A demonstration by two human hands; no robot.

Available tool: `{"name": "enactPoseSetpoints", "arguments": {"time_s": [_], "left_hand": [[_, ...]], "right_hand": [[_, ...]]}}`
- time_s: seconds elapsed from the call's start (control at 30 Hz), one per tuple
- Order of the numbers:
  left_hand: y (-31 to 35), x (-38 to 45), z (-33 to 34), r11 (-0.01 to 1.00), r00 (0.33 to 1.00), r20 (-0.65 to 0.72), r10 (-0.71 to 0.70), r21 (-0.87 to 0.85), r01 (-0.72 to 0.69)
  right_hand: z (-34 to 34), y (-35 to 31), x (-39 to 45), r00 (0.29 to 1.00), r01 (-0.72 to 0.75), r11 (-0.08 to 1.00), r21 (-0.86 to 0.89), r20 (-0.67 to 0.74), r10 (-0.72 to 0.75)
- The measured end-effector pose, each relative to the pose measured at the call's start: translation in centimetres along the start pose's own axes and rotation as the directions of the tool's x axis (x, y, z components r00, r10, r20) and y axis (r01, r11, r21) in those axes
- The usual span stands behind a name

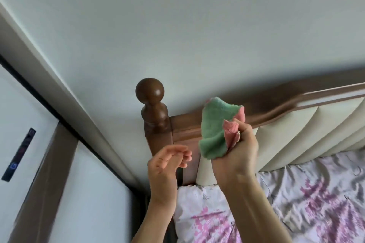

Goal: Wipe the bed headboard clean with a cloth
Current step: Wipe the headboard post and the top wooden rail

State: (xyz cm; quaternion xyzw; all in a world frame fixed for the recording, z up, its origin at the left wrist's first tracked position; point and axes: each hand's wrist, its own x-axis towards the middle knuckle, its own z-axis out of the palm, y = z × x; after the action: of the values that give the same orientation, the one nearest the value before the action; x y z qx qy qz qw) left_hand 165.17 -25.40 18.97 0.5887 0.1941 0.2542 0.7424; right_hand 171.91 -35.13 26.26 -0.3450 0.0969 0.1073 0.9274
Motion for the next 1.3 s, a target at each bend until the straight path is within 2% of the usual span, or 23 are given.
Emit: {"name": "enactPoseSetpoints", "arguments": {"time_s": [0.07,0.1,0.17,0.23,0.3,0.33,0.4,0.47,0.5,0.53,0.57,0.63,0.7,0.77,0.8,0.87,0.9,0.97,1.03,1.1,1.17,1.27,1.3], "left_hand": [[0.2,0.4,-1.6,1.0,0.996,-0.089,-0.005,0.024,0.007],[0.5,0.4,-2.5,0.997,0.991,-0.13,-0.004,0.073,0.013],[1.0,0.0,-4.1,0.992,0.987,-0.161,0.006,0.124,0.014],[1.9,-0.4,-5.4,0.992,0.988,-0.156,0.008,0.127,0.012],[2.1,-0.5,-6.7,0.988,0.985,-0.173,-0.003,0.152,0.029],[2.1,-0.4,-7.2,0.986,0.982,-0.189,-0.009,0.162,0.041],[1.8,-0.4,-7.4,0.984,0.98,-0.195,-0.031,0.168,0.065],[2.1,-0.1,-7.4,0.985,0.986,-0.164,-0.018,0.169,0.046],[2.3,0.0,-7.5,0.984,0.988,-0.154,-0.015,0.174,0.042],[2.4,0.1,-7.4,0.983,0.989,-0.146,-0.008,0.18,0.035],[2.5,0.2,-7.4,0.982,0.989,-0.147,-0.002,0.188,0.03],[2.5,0.6,-7.4,0.982,0.984,-0.18,0.004,0.187,0.03],[2.2,0.8,-7.4,0.98,0.979,-0.202,0.006,0.196,0.035],[2.1,1.0,-7.5,0.98,0.982,-0.187,0.014,0.2,0.024],[2.1,1.0,-7.5,0.978,0.984,-0.176,0.019,0.206,0.018],[2.2,1.0,-7.5,0.977,0.985,-0.169,0.023,0.215,0.014],[2.2,1.0,-7.6,0.978,0.985,-0.17,0.023,0.21,0.014],[2.5,1.2,-7.7,0.982,0.984,-0.175,0.025,0.191,0.01],[2.7,1.4,-7.7,0.983,0.981,-0.19,0.04,0.184,-0.005],[3.1,1.7,-7.5,0.984,0.979,-0.194,0.056,0.179,-0.021],[3.7,2.1,-7.3,0.984,0.983,-0.17,0.068,0.175,-0.038],[4.6,2.8,-7.3,0.984,0.983,-0.162,0.091,0.163,-0.065],[4.7,3.0,-7.3,0.984,0.98,-0.171,0.098,0.162,-0.07]], "right_hand": [[3.0,0.5,0.7,0.989,0.091,0.965,-0.245,0.139,-0.058],[5.1,1.5,1.0,0.963,0.202,0.882,-0.426,0.25,-0.1],[8.1,3.7,0.8,0.825,0.529,0.587,-0.613,0.535,-0.185],[9.3,5.5,1.1,0.651,0.758,0.163,-0.632,0.717,-0.248],[10.8,5.4,2.1,0.644,0.733,-0.116,-0.671,0.738,-0.203],[11.6,5.0,2.8,0.648,0.725,-0.192,-0.661,0.75,-0.136],[12.6,3.7,4.5,0.71,0.692,-0.163,-0.703,0.704,-0.017],[13.0,3.0,5.5,0.786,0.61,0.089,-0.787,0.616,0.06],[12.7,3.1,5.1,0.781,0.609,0.166,-0.775,0.623,0.04],[11.8,3.7,4.4,0.753,0.655,0.148,-0.741,0.657,-0.039],[10.9,4.5,3.8,0.712,0.698,0.045,-0.714,0.687,-0.144],[10.2,6.2,3.0,0.579,0.697,-0.301,-0.651,0.758,-0.3],[11.4,6.3,3.2,0.5,0.658,-0.498,-0.565,0.822,-0.272],[12.8,5.0,4.0,0.606,0.718,-0.391,-0.576,0.793,-0.057],[13.2,3.9,4.6,0.683,0.723,-0.179,-0.667,0.729,0.04],[12.5,2.8,5.4,0.768,0.528,0.374,-0.762,0.617,0.173],[11.9,2.8,5.0,0.805,0.46,0.464,-0.757,0.576,0.143],[10.7,4.6,3.4,0.843,0.526,0.326,-0.785,0.532,-0.078],[10.3,6.8,2.2,0.763,0.601,0.078,-0.795,0.542,-0.352],[10.7,7.2,2.8,0.699,0.634,0.004,-0.773,0.571,-0.431],[11.0,6.1,4.0,0.768,0.635,0.209,-0.744,0.579,-0.274],[10.6,5.2,4.7,0.834,0.43,0.681,-0.593,0.55,-0.048],[10.3,5.3,4.6,0.851,0.388,0.727,-0.567,0.524,-0.046]]}}
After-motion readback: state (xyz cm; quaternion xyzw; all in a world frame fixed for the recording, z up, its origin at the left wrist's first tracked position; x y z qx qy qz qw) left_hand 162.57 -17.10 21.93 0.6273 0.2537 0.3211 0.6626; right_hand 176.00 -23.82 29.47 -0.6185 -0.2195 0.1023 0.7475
